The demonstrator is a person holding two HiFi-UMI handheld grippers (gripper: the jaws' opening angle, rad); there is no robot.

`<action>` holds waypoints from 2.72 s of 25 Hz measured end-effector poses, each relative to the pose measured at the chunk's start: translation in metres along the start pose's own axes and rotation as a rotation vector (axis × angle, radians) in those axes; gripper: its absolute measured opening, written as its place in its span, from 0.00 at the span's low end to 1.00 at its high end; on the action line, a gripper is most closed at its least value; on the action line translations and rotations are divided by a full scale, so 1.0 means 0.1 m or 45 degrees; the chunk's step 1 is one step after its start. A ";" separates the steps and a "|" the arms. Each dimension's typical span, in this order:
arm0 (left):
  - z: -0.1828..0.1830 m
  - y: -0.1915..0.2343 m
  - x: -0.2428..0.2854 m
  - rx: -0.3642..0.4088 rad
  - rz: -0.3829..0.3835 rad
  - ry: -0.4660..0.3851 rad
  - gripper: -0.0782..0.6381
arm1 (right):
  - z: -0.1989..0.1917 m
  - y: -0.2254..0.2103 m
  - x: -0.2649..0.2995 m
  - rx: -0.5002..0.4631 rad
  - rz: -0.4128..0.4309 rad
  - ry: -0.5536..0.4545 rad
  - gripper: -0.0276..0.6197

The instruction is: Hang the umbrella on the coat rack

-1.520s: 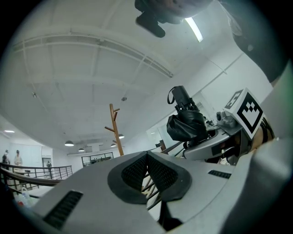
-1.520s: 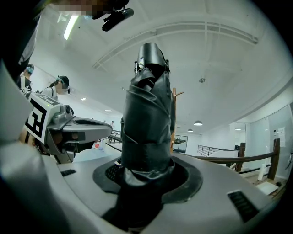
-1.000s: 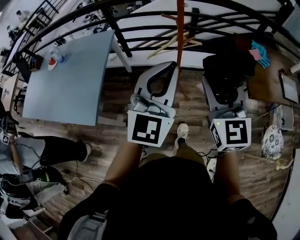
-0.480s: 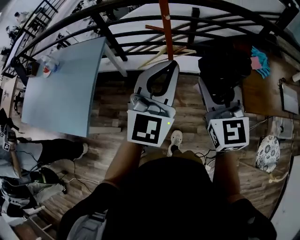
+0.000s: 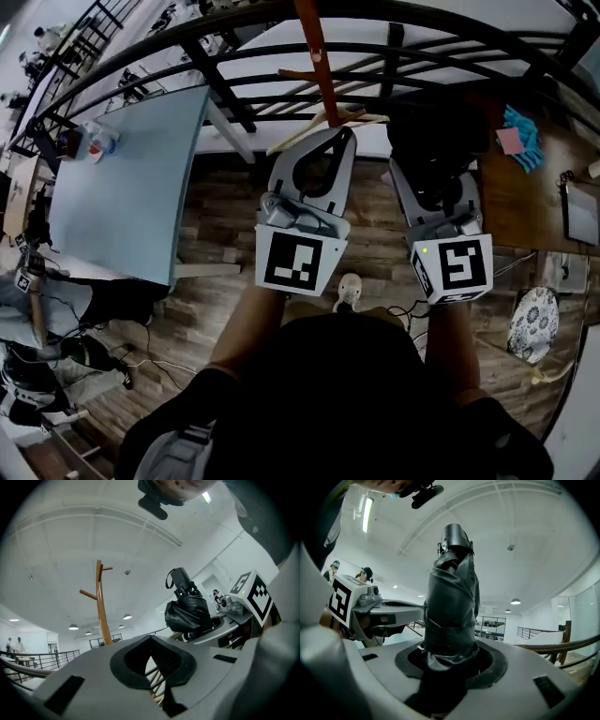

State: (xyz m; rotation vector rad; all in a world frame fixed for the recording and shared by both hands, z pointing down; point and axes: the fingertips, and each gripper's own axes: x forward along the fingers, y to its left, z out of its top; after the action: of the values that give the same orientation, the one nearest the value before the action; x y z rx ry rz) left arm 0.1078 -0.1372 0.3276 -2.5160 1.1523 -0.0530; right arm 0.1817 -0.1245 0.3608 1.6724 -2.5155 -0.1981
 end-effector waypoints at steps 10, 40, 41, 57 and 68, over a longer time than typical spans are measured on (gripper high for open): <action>-0.01 0.01 0.16 0.000 0.026 -0.013 0.13 | -0.01 -0.07 0.09 -0.032 0.049 -0.018 0.36; 0.01 0.50 0.42 0.008 0.031 -0.032 0.13 | 0.05 -0.13 0.62 -0.036 0.068 -0.016 0.36; 0.01 0.54 0.42 0.012 0.028 -0.038 0.13 | 0.06 -0.12 0.65 -0.035 0.060 -0.019 0.36; 0.24 1.32 0.54 -0.008 -0.090 -0.168 0.13 | 0.64 0.09 1.24 -0.119 -0.034 -0.076 0.36; 0.64 1.62 0.89 0.040 -0.043 -0.257 0.13 | 1.05 -0.19 1.51 -0.209 0.018 -0.128 0.36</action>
State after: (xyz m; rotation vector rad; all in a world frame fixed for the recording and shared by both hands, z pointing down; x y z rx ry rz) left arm 0.0620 -0.2793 0.2008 -2.4474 1.0205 0.1691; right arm 0.1234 -0.2666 0.2579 1.6188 -2.5022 -0.4851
